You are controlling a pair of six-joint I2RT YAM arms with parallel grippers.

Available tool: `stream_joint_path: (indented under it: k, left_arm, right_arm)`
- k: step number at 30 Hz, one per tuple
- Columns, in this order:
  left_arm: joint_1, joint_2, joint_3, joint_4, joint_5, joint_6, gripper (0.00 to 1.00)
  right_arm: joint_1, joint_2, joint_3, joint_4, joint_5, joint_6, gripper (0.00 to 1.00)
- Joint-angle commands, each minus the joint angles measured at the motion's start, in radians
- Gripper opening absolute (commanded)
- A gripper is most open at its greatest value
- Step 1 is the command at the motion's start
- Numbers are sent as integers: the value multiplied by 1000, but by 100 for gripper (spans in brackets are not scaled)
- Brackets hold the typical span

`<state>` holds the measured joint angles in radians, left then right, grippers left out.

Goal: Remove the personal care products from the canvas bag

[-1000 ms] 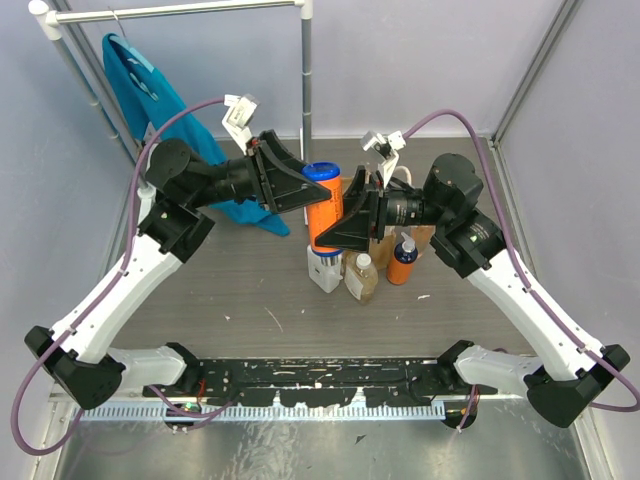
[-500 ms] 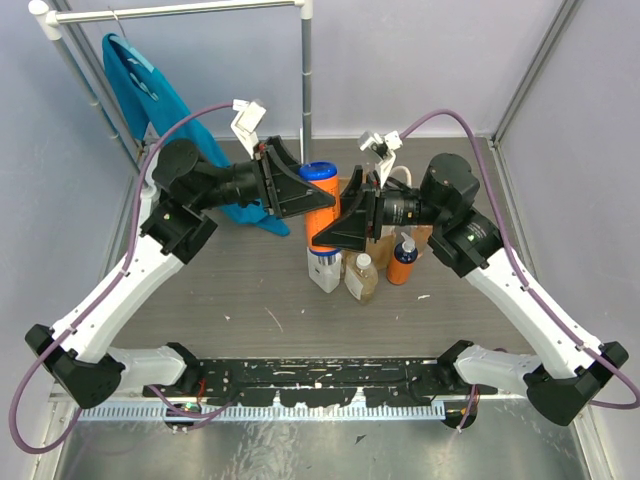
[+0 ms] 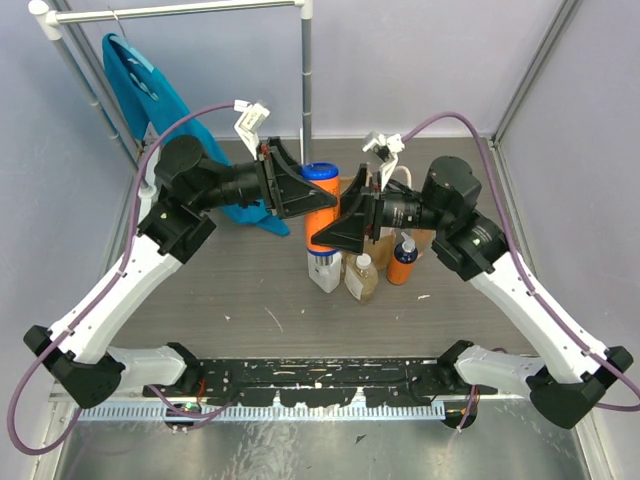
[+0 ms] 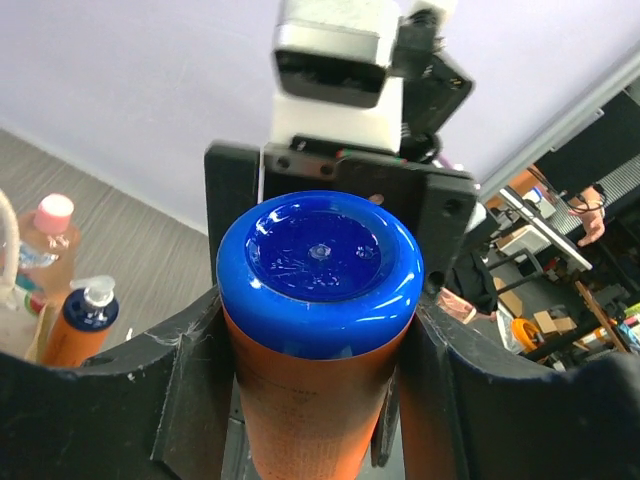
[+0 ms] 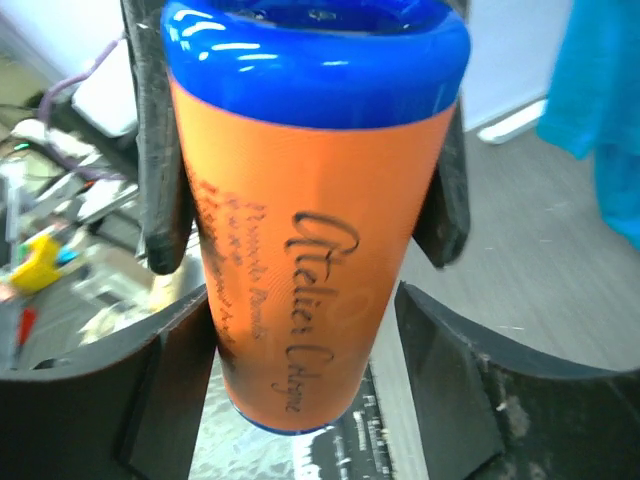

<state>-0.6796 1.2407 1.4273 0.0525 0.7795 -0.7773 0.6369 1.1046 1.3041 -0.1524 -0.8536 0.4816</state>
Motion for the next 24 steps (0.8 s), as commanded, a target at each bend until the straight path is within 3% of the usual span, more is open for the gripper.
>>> stream_joint_path:
  k: [1, 6, 11, 15, 18, 21, 24]
  left_arm:
    - [-4, -37, 73, -109, -48, 46, 0]
    - [-4, -58, 113, -237, -103, 128, 0]
    - [9, -39, 166, -368, -180, 150, 0]
    - [79, -3, 193, -464, -251, 47, 0]
    - [213, 18, 158, -468, -263, -134, 0]
    - [347, 107, 37, -240, -105, -497, 0]
    - [352, 213, -61, -10, 14, -823, 0]
  right_arm:
    - [-11, -97, 48, -136, 358, -213, 78]
    - [-10, -212, 0, -185, 628, -331, 98]
    - [-10, -281, -57, -182, 805, -439, 100]
    - [-10, -336, -172, -114, 905, -523, 100]
    - [-9, -450, -361, 89, 916, -578, 100]
    - [-11, -557, -550, 322, 847, -661, 100]
    - [-10, -619, -731, 567, 723, -779, 100]
